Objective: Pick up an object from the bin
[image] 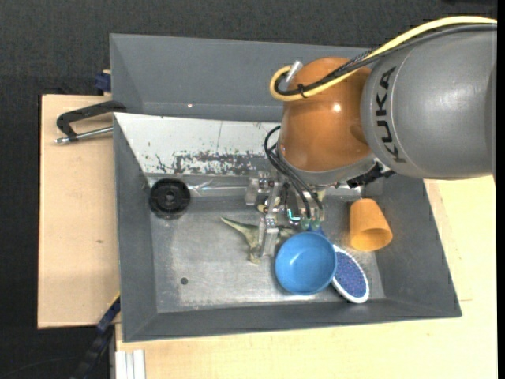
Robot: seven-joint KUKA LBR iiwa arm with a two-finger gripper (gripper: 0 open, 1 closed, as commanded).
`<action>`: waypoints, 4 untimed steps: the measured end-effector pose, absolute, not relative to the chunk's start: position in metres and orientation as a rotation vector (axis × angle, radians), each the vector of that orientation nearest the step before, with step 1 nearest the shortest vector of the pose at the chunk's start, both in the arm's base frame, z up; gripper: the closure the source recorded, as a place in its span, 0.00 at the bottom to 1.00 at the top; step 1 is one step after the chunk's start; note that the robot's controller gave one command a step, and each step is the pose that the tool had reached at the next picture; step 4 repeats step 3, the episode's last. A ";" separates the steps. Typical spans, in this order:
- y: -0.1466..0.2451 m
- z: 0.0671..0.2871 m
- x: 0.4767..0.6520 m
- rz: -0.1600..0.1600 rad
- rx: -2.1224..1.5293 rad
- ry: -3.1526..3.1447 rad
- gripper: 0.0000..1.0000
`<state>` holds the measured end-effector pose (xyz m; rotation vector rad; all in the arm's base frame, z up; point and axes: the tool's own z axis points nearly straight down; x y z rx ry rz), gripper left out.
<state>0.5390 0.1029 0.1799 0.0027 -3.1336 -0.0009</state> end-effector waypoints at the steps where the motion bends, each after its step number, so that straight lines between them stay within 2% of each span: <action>1: 0.065 0.067 0.562 0.001 0.010 -3.135 0.00; 2: 0.067 0.071 0.564 -0.002 0.011 -3.141 1.00; 3: 0.064 0.235 0.565 -0.005 -0.036 -3.157 1.00; 4: 0.064 0.235 0.565 -0.005 -0.036 -3.157 1.00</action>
Offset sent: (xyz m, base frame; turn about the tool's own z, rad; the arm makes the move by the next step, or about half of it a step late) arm 0.0240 -0.0368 -0.1099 -0.0061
